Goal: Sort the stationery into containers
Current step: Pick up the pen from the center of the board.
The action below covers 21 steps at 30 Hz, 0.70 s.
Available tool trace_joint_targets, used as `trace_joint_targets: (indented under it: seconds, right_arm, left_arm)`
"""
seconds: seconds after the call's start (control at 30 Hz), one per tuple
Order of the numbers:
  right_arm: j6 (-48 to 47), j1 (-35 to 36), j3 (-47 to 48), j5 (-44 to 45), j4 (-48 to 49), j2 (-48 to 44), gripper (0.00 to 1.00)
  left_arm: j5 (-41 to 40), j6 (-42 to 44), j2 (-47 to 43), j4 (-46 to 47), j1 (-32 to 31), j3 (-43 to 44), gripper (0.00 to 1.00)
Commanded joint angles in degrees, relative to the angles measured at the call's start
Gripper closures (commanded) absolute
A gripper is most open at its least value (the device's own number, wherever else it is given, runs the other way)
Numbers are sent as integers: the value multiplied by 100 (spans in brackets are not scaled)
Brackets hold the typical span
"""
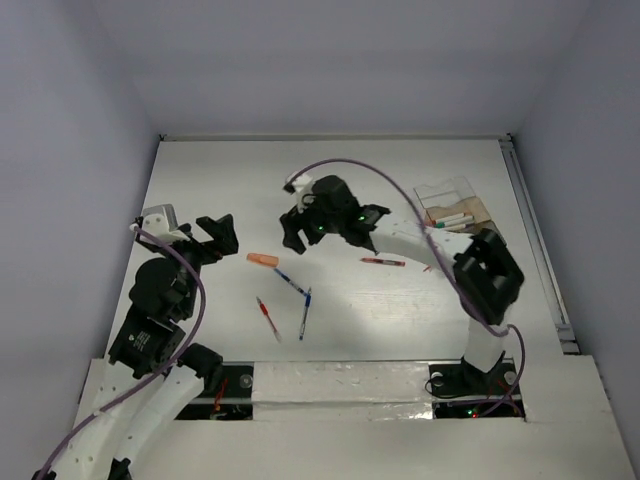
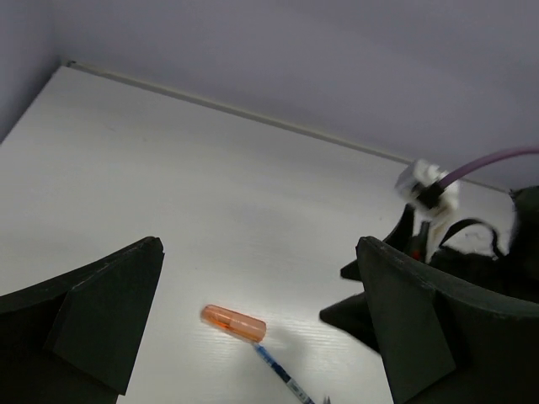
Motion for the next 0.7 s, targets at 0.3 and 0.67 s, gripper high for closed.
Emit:
trace_joint_targets:
  seconds: [0.3,0.67]
  right_arm:
    - [-1693,800,3025,-453,-1851,2631,18]
    - [-1861,1143,4458,724,-2608,4125,33]
  left_arm:
    - [-435,-104,-53,178,507,79,1]
    - [-224,-78,-115,213,560,52,1]
